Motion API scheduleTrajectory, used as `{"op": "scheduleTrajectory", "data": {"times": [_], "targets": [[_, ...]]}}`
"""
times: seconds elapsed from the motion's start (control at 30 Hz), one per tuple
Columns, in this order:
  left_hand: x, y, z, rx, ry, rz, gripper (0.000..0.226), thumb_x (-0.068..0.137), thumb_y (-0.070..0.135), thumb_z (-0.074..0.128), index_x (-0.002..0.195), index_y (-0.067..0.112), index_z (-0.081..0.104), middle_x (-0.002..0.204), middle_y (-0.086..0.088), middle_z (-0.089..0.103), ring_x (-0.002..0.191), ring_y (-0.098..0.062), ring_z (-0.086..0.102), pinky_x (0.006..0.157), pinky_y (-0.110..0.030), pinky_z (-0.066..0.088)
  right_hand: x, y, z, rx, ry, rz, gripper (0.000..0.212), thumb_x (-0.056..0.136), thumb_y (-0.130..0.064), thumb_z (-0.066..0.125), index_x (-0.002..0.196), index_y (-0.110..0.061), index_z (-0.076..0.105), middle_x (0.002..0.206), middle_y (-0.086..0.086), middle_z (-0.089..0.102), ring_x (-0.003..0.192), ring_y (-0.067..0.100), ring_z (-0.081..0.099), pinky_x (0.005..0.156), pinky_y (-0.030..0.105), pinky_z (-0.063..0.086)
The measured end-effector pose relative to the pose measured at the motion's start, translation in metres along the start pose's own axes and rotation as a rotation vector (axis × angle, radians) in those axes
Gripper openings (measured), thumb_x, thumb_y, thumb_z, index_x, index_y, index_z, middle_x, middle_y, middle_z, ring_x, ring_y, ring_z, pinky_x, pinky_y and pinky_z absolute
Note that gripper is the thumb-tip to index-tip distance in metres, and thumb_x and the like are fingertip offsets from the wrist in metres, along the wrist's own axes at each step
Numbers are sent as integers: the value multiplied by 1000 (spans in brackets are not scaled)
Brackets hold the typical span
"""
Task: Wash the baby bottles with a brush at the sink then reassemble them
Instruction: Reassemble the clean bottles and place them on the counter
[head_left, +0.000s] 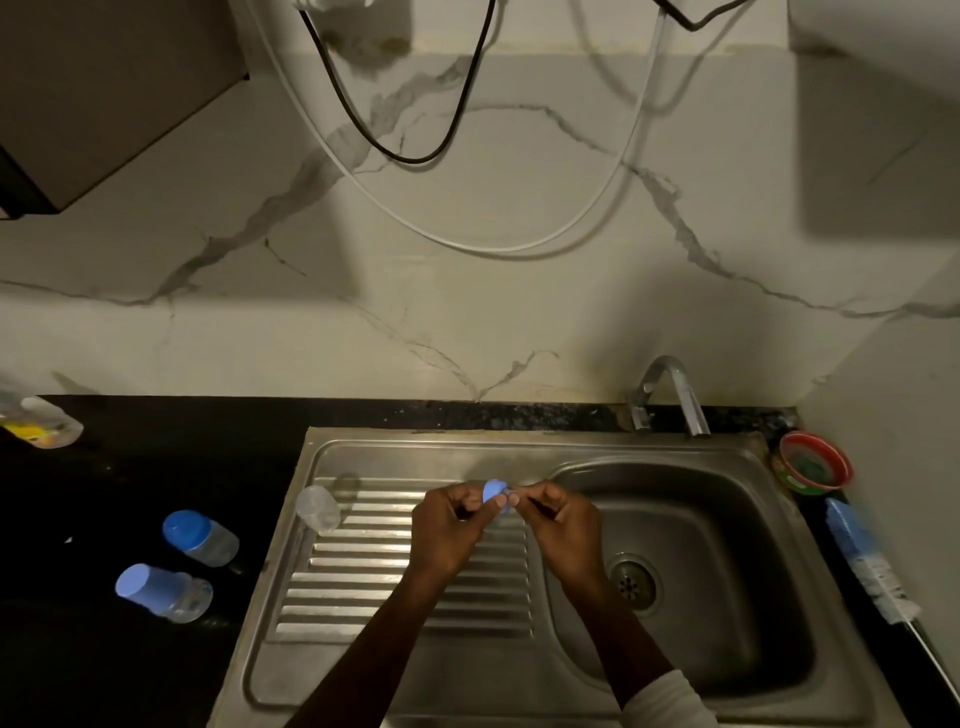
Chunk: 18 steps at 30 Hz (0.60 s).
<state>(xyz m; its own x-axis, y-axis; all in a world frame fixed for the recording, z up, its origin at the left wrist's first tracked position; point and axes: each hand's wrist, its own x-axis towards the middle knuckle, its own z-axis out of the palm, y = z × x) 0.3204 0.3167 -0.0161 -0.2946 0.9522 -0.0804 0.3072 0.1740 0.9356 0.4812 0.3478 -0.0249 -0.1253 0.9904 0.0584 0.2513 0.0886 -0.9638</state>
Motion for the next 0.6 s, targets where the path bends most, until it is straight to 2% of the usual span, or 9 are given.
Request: {"op": "scheduleTrajectory", "data": {"times": [0.1,0.17,0.23,0.3,0.4,0.47,0.5,0.6], "targets": [[0,-5,-3,-79,-43,-57,17,80,37,84,91,24,81,80,8,77,73,-11,75,66,-39,64,-7,1,2,-50,20,-59,2,90,-21,77,88,-21,78,85,-14,76,83,6,73,75,24,56],[1,-5,-3,-91,-51,-72,18,82,35,83,96,23,81,85,8,78,78,-11,75,67,-40,64,-11,0,3,-128,37,-108,6,91,-23,75,86,-21,76,82,-16,73,79,4,71,70,16,51],[1,-5,-1,-103,-71,-85,18,83,35,82,97,23,81,86,7,78,80,-13,75,68,-39,64,-12,-1,1,-156,43,-109,9,93,-26,74,84,-22,74,78,-15,71,75,5,69,67,16,49],[0,-4,2,-137,-75,-124,15,83,35,82,93,23,80,85,5,78,82,-16,75,69,-39,64,-9,1,-3,-113,28,-51,12,93,-26,74,81,-24,72,77,-11,71,74,8,68,68,24,53],[1,-6,6,-95,-46,-118,18,84,40,81,79,23,77,77,5,76,76,-13,73,73,-36,59,2,5,-7,140,-37,150,6,94,-17,72,88,-18,74,91,3,76,90,22,73,87,48,58],[3,-5,8,-26,-31,-89,24,85,43,78,76,21,75,73,6,74,71,-9,70,72,-32,55,3,1,-4,223,-45,219,4,93,-16,72,91,-15,75,95,7,77,94,26,73,92,53,57],[3,-4,8,-13,-21,-90,27,86,44,77,74,19,74,70,5,72,68,-8,68,71,-31,54,1,-2,-2,179,-26,187,5,94,-19,72,90,-16,75,92,4,76,90,23,73,89,50,58],[7,-3,0,-77,-29,-112,39,86,50,74,76,13,71,68,-4,69,64,-19,63,67,-38,53,-6,-13,2,-103,37,-118,14,96,-30,70,83,-23,71,76,-7,69,71,12,68,66,32,55]]}}
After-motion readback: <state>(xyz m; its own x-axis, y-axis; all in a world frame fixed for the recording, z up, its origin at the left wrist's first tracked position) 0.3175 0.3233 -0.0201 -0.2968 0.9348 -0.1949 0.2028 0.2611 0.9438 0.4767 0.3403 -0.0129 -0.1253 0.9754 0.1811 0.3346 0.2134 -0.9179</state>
